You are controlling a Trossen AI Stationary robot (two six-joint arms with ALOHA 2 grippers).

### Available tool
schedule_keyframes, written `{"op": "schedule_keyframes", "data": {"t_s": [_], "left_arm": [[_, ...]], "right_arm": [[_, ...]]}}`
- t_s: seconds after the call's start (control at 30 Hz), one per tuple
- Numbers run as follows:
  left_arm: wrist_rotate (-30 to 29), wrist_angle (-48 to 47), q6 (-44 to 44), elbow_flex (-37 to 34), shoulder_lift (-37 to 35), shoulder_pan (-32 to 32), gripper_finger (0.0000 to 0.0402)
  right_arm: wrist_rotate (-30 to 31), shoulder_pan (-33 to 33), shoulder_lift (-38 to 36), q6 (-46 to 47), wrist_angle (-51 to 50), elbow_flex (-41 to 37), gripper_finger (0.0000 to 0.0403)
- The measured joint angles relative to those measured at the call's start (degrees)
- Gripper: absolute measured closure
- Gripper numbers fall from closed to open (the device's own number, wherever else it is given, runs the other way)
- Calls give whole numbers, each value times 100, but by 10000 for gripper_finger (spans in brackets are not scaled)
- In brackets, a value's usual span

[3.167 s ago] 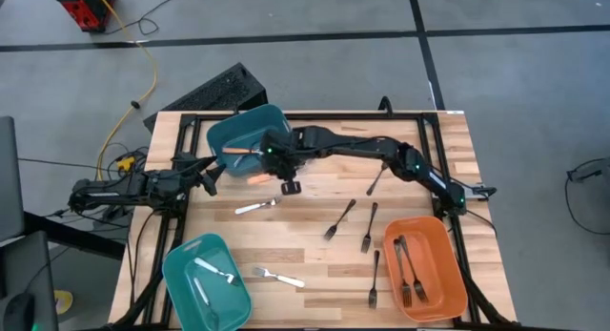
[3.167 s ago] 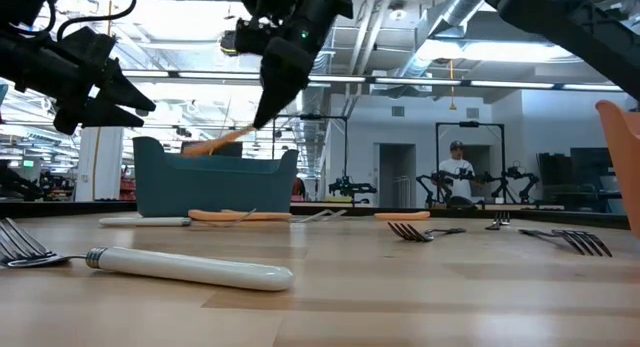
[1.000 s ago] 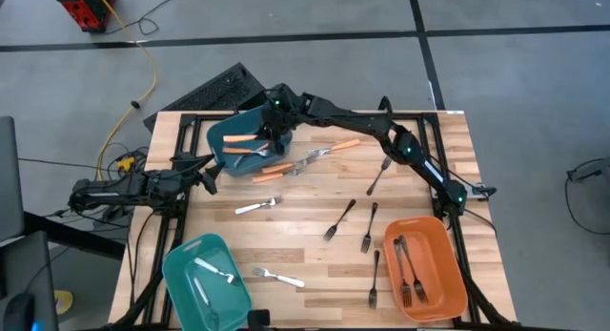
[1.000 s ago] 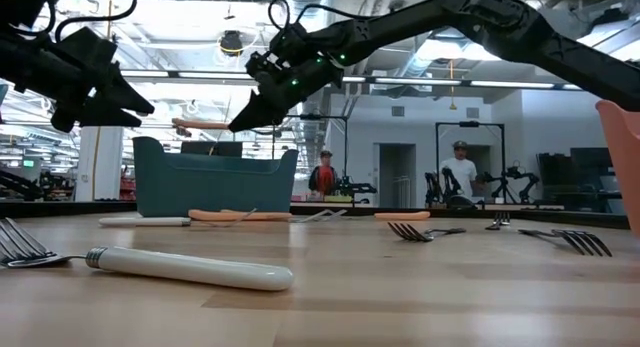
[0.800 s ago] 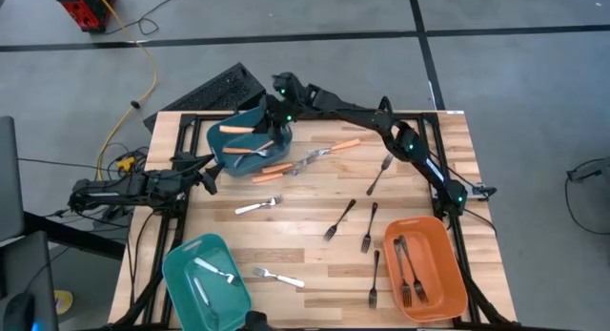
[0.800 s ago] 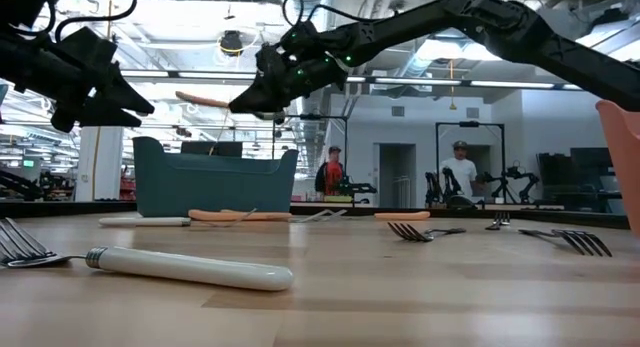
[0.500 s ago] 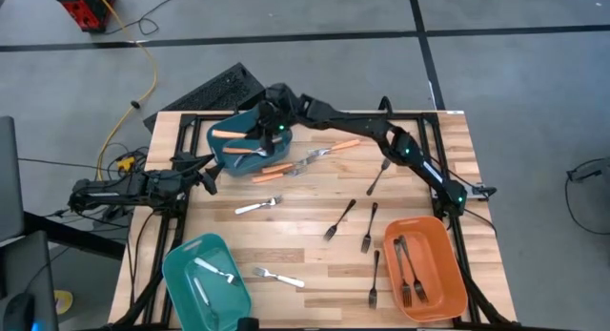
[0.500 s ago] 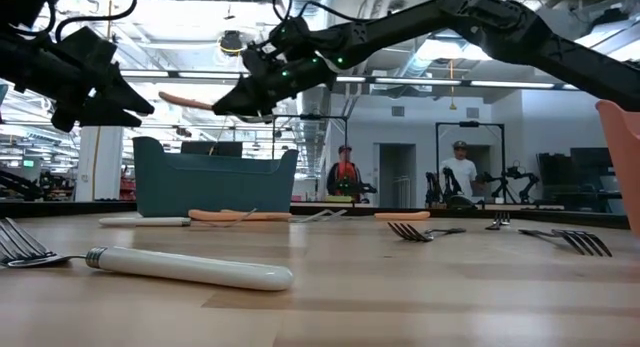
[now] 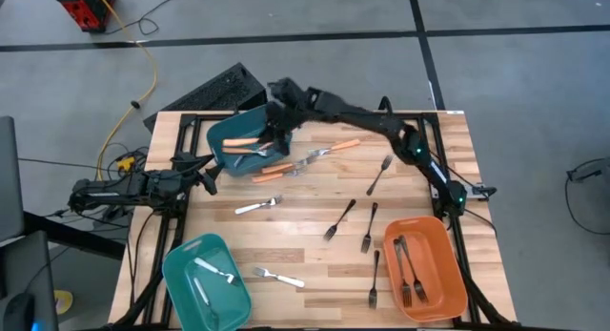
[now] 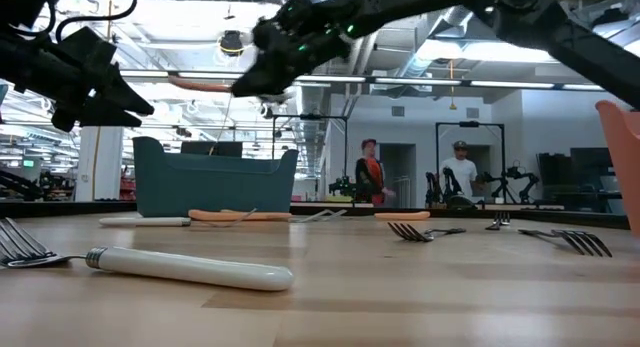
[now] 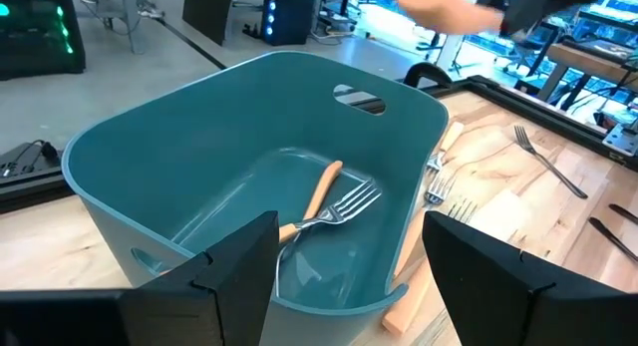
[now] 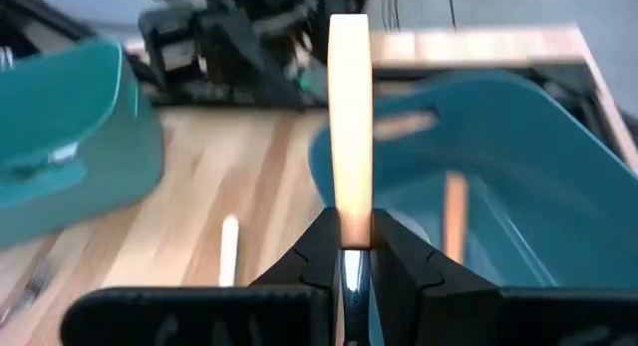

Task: Sort silverware by color (type)
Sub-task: Put the orange fork into the blue bin

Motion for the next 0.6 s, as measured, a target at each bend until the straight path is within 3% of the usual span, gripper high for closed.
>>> {"op": "schedule_keyframes", "data": {"t_s": [0.2, 0.33, 0.6], "left_arm": [[-15, -6, -3, 0, 0, -1, 167], [4, -27, -6, 0, 0, 0, 167], [-2, -66, -2, 0, 0, 0, 167]], "right_arm": [[1037, -49, -701, -764, -1971, 0, 341], [1943, -28, -1142, -620, -3391, 11, 341], [2289, 275, -1278, -330, -5243, 2, 341]]}}
